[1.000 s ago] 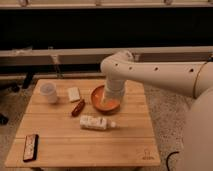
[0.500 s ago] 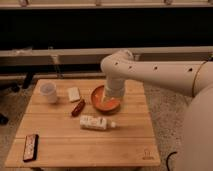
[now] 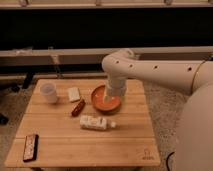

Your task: Move the arm in a circular motion

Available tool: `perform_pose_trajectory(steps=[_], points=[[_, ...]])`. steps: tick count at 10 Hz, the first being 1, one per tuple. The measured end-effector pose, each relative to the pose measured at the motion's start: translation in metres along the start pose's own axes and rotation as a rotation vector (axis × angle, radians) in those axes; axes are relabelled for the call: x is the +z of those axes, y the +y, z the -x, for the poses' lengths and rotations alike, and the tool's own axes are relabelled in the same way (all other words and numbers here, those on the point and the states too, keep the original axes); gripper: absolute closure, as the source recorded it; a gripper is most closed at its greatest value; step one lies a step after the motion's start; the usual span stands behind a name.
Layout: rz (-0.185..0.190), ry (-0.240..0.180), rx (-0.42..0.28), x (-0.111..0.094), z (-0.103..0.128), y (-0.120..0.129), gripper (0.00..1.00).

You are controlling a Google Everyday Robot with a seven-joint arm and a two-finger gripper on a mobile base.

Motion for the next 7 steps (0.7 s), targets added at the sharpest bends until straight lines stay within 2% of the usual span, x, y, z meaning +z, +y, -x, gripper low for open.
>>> perform_pose_trajectory(steps=[3, 7], points=[[-0.005, 0.000, -0.005, 0.002, 0.024, -0.014, 0.35], [-0.013, 0.001, -0.016, 0.004, 0.049, -0.019, 0.35]])
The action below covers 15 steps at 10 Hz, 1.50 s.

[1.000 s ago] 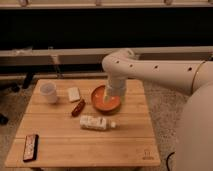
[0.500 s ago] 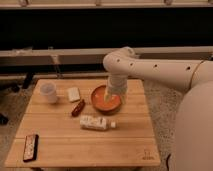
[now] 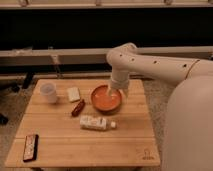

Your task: Move the arm in a circular motion

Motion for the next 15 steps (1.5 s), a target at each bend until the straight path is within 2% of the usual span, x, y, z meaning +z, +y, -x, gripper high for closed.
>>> perform_pose_trajectory(steps=[4, 6, 10, 11, 14, 15], points=[[-0.011, 0.000, -0.024, 0.003, 0.024, 0.017, 0.35], [-0.016, 0.003, -0.049, 0.006, 0.043, 0.038, 0.35], [-0.026, 0.000, -0.067, 0.007, 0.067, 0.047, 0.35], [-0.025, 0.002, -0.074, 0.007, 0.074, 0.057, 0.35], [-0.035, 0.005, -0.075, 0.006, 0.068, 0.060, 0.35], [-0.035, 0.005, -0.091, 0.006, 0.065, 0.068, 0.35]])
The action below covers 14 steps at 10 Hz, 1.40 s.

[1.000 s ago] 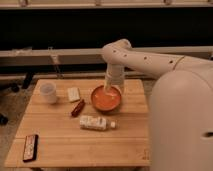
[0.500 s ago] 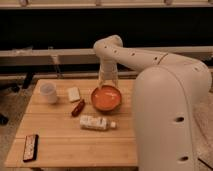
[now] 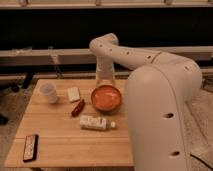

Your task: Move the arm in a circular motion

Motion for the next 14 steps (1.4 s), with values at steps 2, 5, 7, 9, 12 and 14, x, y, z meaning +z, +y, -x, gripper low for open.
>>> perform_pose_trajectory(steps=[2, 5, 7, 9, 12, 14], points=[[-0.001, -0.005, -0.020, -0.002, 0.004, 0.024, 0.35], [-0.015, -0.001, -0.040, -0.004, 0.001, 0.037, 0.35], [-0.020, -0.002, -0.079, -0.007, -0.005, 0.066, 0.35], [-0.032, 0.001, -0.115, -0.009, -0.009, 0.090, 0.35], [-0.049, 0.003, -0.154, -0.012, -0.021, 0.104, 0.35], [-0.054, 0.006, -0.183, -0.016, -0.046, 0.129, 0.35]])
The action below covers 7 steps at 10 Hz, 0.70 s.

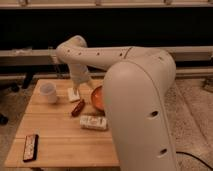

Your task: Move the arm in a circular motion

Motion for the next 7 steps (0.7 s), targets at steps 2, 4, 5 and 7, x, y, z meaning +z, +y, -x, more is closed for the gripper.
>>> perform_pose_trajectory(steps=[2, 4, 5, 7], points=[[-0.006, 0.000, -0.020, -0.003, -0.011, 0.012, 0.35], [-0.017, 0.005, -0.042, -0.007, -0.030, 0.023, 0.35], [-0.018, 0.007, -0.050, -0.008, -0.038, 0.030, 0.35], [-0.016, 0.007, -0.067, -0.011, -0.060, 0.048, 0.35]])
